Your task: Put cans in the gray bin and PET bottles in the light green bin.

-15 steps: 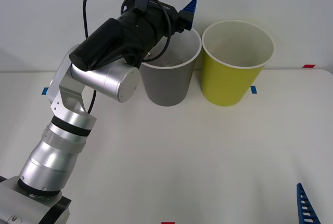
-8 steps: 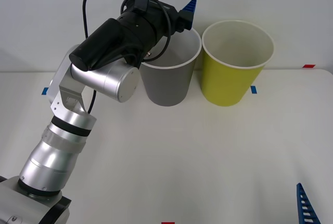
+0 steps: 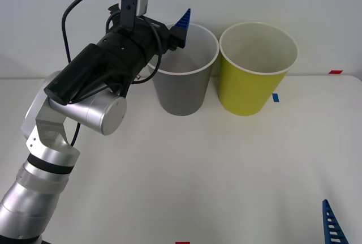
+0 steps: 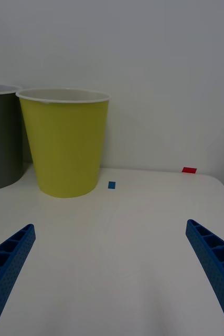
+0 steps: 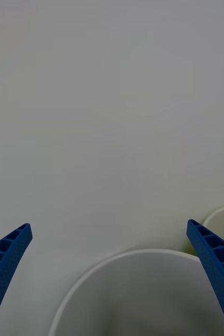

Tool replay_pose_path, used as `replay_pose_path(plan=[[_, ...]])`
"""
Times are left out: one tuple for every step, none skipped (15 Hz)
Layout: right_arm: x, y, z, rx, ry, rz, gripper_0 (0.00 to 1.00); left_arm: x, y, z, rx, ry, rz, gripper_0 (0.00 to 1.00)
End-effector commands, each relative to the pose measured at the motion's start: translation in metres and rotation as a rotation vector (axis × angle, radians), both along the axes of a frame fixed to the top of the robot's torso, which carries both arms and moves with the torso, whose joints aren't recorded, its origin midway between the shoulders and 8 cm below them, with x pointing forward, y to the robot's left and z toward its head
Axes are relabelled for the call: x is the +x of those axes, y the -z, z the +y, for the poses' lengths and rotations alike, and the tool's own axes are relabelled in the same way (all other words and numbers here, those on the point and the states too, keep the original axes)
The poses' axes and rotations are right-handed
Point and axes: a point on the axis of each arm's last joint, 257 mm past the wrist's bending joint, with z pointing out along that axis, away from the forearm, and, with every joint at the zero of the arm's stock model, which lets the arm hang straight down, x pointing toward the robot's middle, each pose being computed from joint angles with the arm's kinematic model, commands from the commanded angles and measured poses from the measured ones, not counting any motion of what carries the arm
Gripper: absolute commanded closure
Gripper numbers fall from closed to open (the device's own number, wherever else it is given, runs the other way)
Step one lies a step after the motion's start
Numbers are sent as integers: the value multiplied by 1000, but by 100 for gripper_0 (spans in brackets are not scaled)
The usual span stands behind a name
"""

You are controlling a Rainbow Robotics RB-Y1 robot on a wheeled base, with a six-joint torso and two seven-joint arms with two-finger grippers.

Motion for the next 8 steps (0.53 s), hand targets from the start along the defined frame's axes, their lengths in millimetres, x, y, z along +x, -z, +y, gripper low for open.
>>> replay_pose_path(plan=[[0,0,0,0,0,0,0,-14,2,26,-2,-30,-21,0],[0,0,0,0,0,0,0,-22,8,36,-8,-42,-20,0],[0,0,0,0,0,0,0,-28,12,44,-13,-51,-17,0],[0,0,0,0,0,0,0,-34,16,50,-15,-60,-13,0],[0,0,0,0,0,0,0,-43,22,57,-10,-67,-7,0],[0,0,0,0,0,0,0,-50,27,65,-13,-77,1,0],[0,0,0,0,0,0,0,-56,29,71,-15,-83,5,0],[0,0,0,0,0,0,0,-63,35,79,-17,-96,14,0]])
